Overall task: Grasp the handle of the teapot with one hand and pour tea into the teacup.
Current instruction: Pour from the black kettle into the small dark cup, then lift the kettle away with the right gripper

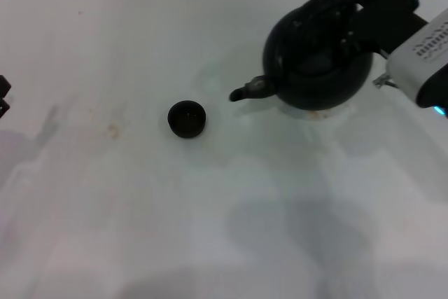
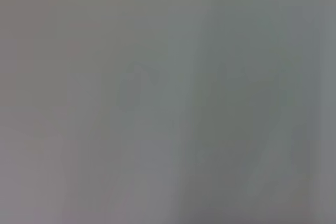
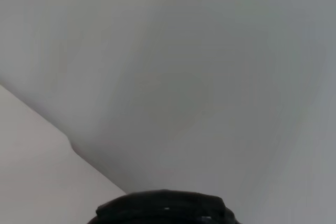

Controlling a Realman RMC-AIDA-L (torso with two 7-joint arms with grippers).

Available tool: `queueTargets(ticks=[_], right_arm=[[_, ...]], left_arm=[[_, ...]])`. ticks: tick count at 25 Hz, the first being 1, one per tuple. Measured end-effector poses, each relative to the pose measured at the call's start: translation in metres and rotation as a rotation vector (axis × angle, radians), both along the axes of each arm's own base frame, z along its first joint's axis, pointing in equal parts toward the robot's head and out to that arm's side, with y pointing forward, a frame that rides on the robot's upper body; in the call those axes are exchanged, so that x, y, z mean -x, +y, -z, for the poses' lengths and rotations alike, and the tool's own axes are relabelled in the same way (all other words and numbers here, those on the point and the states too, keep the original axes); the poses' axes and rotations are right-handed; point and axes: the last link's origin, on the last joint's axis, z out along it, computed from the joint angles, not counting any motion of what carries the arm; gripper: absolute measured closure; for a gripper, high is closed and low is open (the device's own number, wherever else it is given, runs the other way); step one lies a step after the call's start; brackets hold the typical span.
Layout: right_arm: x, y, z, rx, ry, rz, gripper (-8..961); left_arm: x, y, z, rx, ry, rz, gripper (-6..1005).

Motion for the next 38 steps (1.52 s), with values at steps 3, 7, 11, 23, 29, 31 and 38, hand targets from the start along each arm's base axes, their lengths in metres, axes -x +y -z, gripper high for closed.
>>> queueTargets(ticks=[3,7,11,23,29,31,38], right_arm=[[0.007,-0.001,0.005,0.005,-0.011,-0.021,838],[0.013,-0.005,0.010,-0.009,-0.035,-0.023,842],[0.018,-0.007,0.016,-0.035,-0.068,-0.012,842],[0.041,-0.010,0.026,-0.098,-0.099,-0.012,844],[0.051,-0.012,0.033,-0.112,-0.126,-0.028,845],[0.053,-0.013,0.036,-0.108,-0.130,-0.031,845],[0.056,-0.018,0.043,-0.115,-0.151,-0.031,845]], left_arm=[[0.001,-0.001,0.001,0.000,-0.002,-0.006,153],[-0.002,-0.002,0.001,0.001,-0.006,0.011,152],[-0.004,0.001,0.001,0.003,-0.006,0.021,152],[-0.005,0.005,0.001,0.005,-0.002,0.029,153],[-0.006,0.007,0.000,0.003,0.000,0.030,153],[-0.006,0.008,0.000,0.003,0.001,0.032,153],[-0.006,0.009,0.000,0.002,0.002,0.032,153]])
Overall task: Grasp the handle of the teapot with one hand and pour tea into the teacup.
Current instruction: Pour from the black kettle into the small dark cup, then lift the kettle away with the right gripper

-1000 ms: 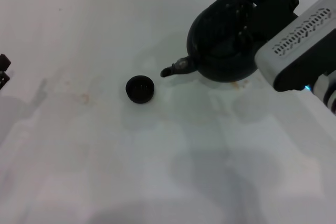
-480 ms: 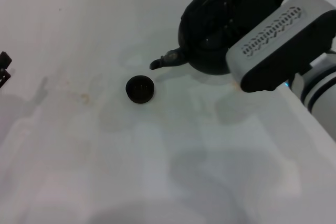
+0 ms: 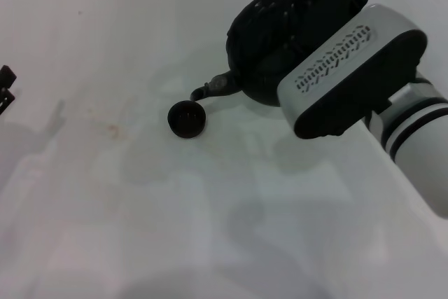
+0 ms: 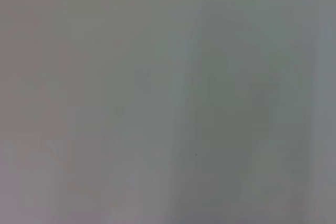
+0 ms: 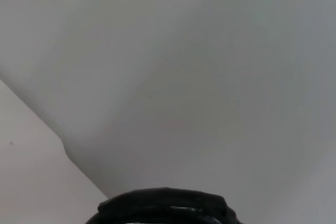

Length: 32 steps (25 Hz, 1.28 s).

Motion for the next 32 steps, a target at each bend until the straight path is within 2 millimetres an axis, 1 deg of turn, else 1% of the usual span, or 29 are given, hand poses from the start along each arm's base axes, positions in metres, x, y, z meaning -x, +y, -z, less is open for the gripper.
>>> queueTargets(ticks=[5,16,25,32], right_arm=[[0.004,-0.003,0.005,-0.013,-0.024,-0.003,845],[0.005,-0.006,0.011,-0.005,-0.030,-0.004,846],[0.010,-0.005,0.012,-0.032,-0.052,-0.012,845],[0.010,-0.004,0.013,-0.045,-0.064,-0.009,844]], left_arm=[[-0.001,0.002,-0.001,0.001,0.005,0.005,152],[-0.003,0.005,0.000,0.006,0.004,0.012,152],[-0.003,0.006,0.001,0.007,0.003,0.014,153],[-0.003,0.006,0.001,0.007,0.002,0.015,152]])
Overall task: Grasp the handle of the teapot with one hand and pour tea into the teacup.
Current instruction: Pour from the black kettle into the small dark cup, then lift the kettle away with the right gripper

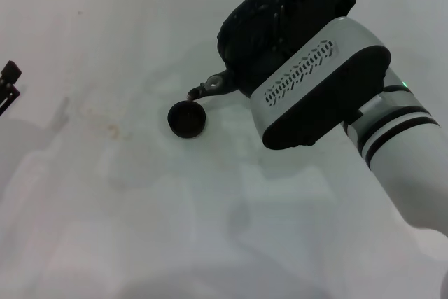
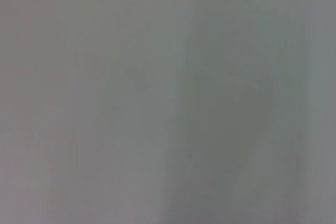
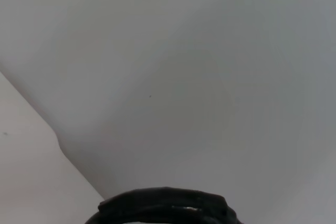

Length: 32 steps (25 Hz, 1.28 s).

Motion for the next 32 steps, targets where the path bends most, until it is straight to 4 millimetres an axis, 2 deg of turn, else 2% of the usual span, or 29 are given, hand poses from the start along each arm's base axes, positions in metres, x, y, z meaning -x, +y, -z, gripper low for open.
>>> queueTargets(ticks=[32], right_arm=[[-0.0020,-0.0048,0.0069,-0.022,-0.083,-0.017,846]], left_arm=[[-0.0023,0.0060,0.0009,0.005,0.004,0.007,152]])
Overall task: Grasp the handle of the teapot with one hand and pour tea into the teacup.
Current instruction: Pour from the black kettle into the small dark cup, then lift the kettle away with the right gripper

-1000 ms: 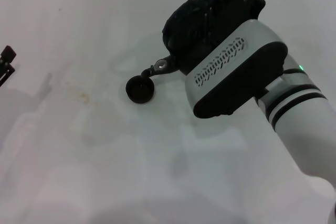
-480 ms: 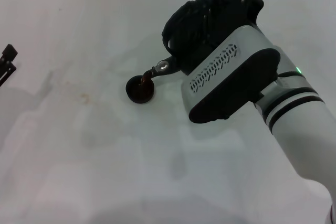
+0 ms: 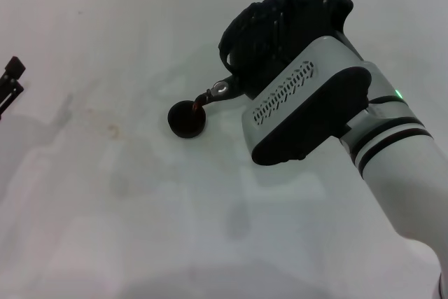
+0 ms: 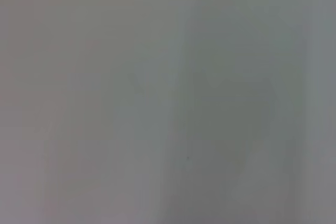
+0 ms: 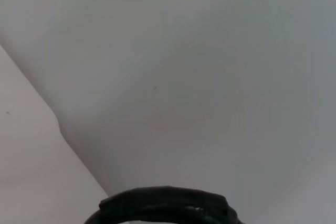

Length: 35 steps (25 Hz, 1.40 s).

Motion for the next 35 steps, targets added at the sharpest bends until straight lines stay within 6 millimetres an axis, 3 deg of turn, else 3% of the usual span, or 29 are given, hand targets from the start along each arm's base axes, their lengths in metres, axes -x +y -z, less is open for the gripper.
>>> queueTargets(ticks=[35], right_arm=[[0.001,0.000,0.001,0.004,0.002,-0.003,845]], left_arm=[[0.007,-0.006,0.018,0.056,0.049,-0.039,153]])
